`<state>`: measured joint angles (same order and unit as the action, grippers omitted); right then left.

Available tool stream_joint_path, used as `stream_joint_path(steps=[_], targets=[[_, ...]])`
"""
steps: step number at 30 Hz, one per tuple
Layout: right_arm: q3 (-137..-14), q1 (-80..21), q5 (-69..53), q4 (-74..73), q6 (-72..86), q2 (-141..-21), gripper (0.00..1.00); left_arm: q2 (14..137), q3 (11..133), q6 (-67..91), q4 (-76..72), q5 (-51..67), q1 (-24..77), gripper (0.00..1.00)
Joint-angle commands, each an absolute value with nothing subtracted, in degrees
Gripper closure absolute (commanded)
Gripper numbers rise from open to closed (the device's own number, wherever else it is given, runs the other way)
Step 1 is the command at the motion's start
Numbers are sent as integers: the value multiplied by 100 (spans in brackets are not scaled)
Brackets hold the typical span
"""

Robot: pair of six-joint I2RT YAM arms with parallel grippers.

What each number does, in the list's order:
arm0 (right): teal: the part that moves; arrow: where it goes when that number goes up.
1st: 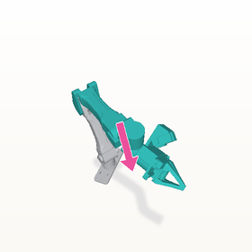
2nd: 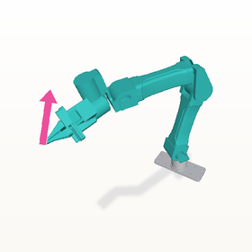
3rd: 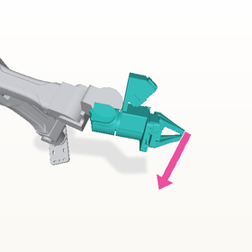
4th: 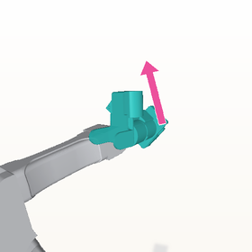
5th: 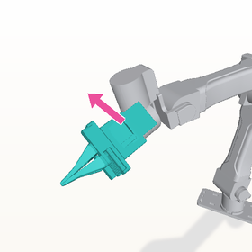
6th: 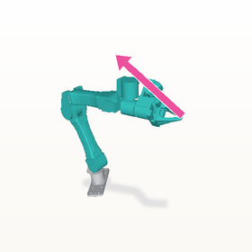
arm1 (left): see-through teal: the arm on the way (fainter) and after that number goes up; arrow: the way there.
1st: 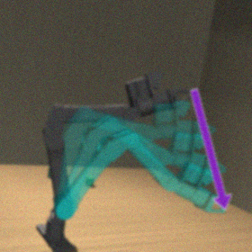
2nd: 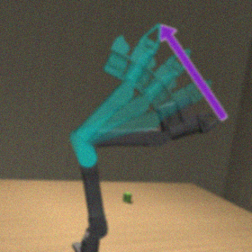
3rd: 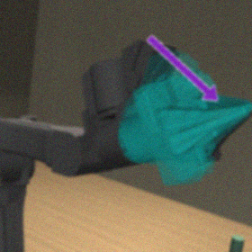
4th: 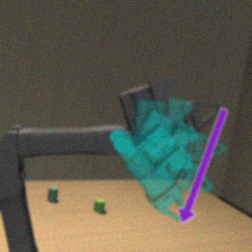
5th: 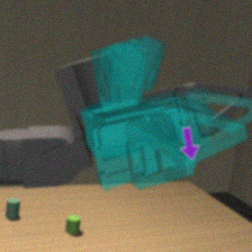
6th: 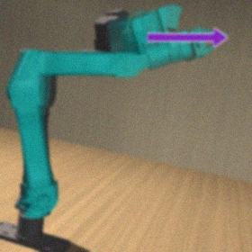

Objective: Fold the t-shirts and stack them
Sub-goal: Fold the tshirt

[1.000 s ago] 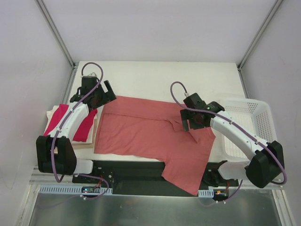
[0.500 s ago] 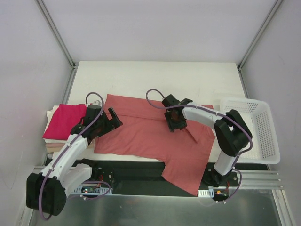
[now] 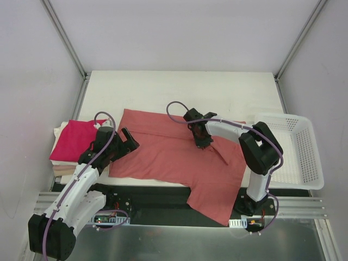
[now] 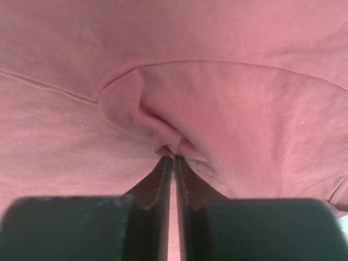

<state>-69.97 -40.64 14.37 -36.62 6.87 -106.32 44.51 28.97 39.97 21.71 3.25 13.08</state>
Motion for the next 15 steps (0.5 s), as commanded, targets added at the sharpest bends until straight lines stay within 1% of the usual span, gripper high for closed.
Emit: stream_joint_path(steps=[1, 5, 6, 9, 15], targets=[[-7137, -4078, 1696, -3832, 844, -10547, 98, 4360, 3015, 4017, 2347, 106, 1301, 1], [-7119, -4113, 1469, -4051, 826, -10206, 99, 4254, 2997, 4017, 2399, 79, 1301, 1], [-7119, -4122, 1224, -4113, 800, -10126, 99, 4245, 2997, 4017, 2426, 79, 1309, 1], [-7172, -4218, 749, -4367, 809, -9853, 98, 4192, 2997, 4008, 2443, 79, 1301, 1], [-7426, -4333, 247, -4825, 782, -9651, 96, 4131, 3023, 3990, 2496, 70, 1301, 1]])
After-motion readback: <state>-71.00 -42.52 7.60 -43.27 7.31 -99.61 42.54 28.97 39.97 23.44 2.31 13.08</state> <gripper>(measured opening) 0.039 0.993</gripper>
